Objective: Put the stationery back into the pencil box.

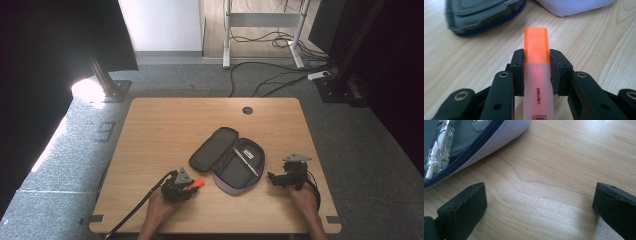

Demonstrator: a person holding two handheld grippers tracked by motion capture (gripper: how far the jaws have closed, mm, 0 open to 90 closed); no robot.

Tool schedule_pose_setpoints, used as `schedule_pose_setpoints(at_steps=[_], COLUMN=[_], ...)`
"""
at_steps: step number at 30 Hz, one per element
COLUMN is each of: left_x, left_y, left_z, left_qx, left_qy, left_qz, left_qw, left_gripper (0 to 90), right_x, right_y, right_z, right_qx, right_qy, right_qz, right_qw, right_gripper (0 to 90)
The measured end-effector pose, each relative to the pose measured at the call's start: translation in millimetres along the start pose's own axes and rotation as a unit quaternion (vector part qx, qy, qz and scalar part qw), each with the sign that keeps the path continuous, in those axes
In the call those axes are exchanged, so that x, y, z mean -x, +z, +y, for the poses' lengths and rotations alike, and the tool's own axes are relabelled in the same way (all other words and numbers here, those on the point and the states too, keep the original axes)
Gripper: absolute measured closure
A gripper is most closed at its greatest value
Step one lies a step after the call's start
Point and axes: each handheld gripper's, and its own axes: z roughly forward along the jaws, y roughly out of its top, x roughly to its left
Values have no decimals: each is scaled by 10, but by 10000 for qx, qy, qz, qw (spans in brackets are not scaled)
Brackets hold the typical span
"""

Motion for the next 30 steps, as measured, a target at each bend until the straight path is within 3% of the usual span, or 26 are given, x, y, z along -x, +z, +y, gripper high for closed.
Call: schedule_pose_setpoints(at_steps=[9, 13, 21, 30], left_x=[-3, 14, 75, 56], left_y=[-190, -224, -201, -211], left_z=[56, 94, 199, 285], left_qx=[317, 463, 451, 439], left_qy=[-31, -79, 58, 83], left_qz=[-135, -333, -406, -313], left_qw=[9994, 9983, 9981, 9985], left_gripper=[667, 667, 667, 667], right_x=[0, 2, 3, 3], right_y=[0, 3, 4, 4], right_z=[0, 3, 4, 4], right_qx=[-1, -2, -4, -3], right_qy=[0, -16, -17, -15], right_qz=[0, 9, 12, 11], right_qw=[10000, 10000, 10000, 10000], right_gripper=[0, 0, 0, 0])
